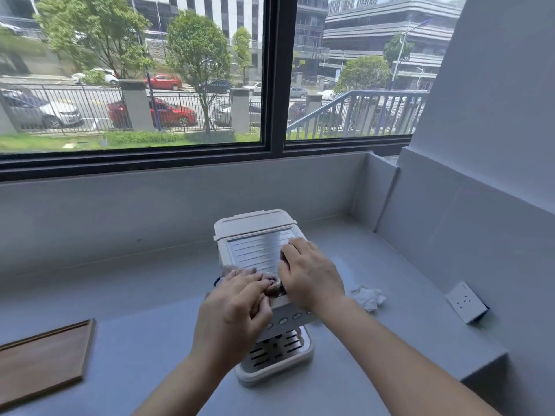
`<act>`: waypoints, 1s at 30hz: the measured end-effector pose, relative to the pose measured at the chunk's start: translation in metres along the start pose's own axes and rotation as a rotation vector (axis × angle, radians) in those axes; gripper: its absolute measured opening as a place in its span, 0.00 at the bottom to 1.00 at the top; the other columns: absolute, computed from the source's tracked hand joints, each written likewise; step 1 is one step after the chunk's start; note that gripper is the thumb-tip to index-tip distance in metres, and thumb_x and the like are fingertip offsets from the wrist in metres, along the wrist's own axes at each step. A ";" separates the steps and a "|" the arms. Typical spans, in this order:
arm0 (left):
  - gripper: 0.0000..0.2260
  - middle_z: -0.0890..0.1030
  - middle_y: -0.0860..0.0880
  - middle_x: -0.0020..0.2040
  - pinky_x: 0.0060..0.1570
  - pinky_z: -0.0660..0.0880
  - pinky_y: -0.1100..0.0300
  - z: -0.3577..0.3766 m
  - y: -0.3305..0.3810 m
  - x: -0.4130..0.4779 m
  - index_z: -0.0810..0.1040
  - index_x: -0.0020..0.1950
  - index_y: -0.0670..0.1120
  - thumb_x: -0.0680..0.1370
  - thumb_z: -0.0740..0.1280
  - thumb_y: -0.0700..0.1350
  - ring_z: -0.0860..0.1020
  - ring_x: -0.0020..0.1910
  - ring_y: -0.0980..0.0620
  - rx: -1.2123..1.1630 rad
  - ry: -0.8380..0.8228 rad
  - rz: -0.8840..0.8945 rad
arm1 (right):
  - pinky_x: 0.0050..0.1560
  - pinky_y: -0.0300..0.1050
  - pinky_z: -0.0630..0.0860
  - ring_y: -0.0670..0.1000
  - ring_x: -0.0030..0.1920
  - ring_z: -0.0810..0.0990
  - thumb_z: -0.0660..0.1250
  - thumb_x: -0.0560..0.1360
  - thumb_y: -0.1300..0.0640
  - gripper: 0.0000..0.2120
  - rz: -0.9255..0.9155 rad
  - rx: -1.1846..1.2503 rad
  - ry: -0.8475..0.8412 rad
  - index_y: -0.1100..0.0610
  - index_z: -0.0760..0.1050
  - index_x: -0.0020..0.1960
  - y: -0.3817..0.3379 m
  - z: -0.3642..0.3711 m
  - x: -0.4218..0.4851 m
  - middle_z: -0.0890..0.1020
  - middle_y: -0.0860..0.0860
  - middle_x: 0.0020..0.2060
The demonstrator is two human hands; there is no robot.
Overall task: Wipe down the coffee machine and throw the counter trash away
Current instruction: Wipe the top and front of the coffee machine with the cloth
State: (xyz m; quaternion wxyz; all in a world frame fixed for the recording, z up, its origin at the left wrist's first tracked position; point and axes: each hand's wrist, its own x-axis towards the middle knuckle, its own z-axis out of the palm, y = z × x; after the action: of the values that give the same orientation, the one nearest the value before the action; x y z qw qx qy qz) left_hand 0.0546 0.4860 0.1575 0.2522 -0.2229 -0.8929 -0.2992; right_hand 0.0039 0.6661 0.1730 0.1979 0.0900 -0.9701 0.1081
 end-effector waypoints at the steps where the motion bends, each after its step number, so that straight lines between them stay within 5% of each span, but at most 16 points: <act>1: 0.12 0.84 0.56 0.56 0.64 0.74 0.52 -0.001 0.003 -0.003 0.83 0.55 0.51 0.74 0.66 0.46 0.79 0.60 0.54 0.008 0.015 0.017 | 0.50 0.46 0.71 0.52 0.55 0.73 0.56 0.78 0.52 0.10 0.011 0.011 0.002 0.55 0.74 0.50 -0.001 0.000 0.000 0.77 0.49 0.53; 8: 0.10 0.84 0.56 0.50 0.60 0.73 0.57 -0.002 0.014 0.019 0.83 0.49 0.51 0.74 0.63 0.45 0.80 0.53 0.52 0.145 0.018 -0.005 | 0.49 0.47 0.71 0.51 0.56 0.73 0.56 0.79 0.52 0.10 0.053 0.080 0.007 0.52 0.75 0.51 0.004 0.001 0.002 0.77 0.47 0.54; 14: 0.10 0.86 0.50 0.49 0.57 0.70 0.55 0.023 0.034 -0.008 0.84 0.50 0.47 0.74 0.65 0.44 0.83 0.51 0.48 0.411 0.240 0.120 | 0.47 0.47 0.72 0.52 0.57 0.74 0.54 0.80 0.52 0.12 0.061 0.138 0.030 0.52 0.76 0.50 0.009 0.007 0.004 0.77 0.46 0.54; 17: 0.10 0.86 0.48 0.48 0.55 0.77 0.51 0.036 0.054 -0.005 0.85 0.49 0.44 0.75 0.63 0.43 0.84 0.51 0.47 0.480 0.253 0.119 | 0.47 0.47 0.71 0.52 0.56 0.74 0.55 0.81 0.52 0.12 0.054 0.219 0.008 0.52 0.77 0.50 0.012 0.006 0.004 0.78 0.46 0.54; 19: 0.10 0.86 0.47 0.46 0.52 0.80 0.51 0.043 0.067 0.005 0.83 0.47 0.44 0.77 0.62 0.43 0.84 0.50 0.45 0.484 0.198 0.092 | 0.46 0.46 0.69 0.52 0.55 0.76 0.56 0.81 0.53 0.12 0.107 0.390 0.007 0.51 0.78 0.51 0.016 0.000 0.007 0.80 0.46 0.53; 24: 0.11 0.84 0.48 0.41 0.43 0.79 0.52 0.063 0.096 0.036 0.80 0.43 0.45 0.78 0.61 0.48 0.82 0.42 0.45 0.453 0.010 -0.021 | 0.51 0.43 0.76 0.49 0.51 0.82 0.61 0.79 0.63 0.13 0.436 1.253 0.108 0.53 0.83 0.49 0.052 -0.024 -0.008 0.86 0.47 0.46; 30: 0.09 0.83 0.47 0.39 0.39 0.76 0.55 0.093 0.122 0.064 0.80 0.42 0.46 0.73 0.62 0.46 0.80 0.39 0.45 0.502 -0.131 -0.010 | 0.56 0.48 0.77 0.57 0.53 0.82 0.59 0.78 0.69 0.16 0.625 1.385 0.142 0.56 0.83 0.46 0.101 -0.015 -0.065 0.86 0.55 0.46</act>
State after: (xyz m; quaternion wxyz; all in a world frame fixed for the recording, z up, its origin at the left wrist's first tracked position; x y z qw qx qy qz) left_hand 0.0423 0.6496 0.1822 0.2400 -0.1679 -0.9546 -0.0542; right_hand 0.0466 0.7750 0.1425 0.1185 -0.0925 -0.6461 0.7483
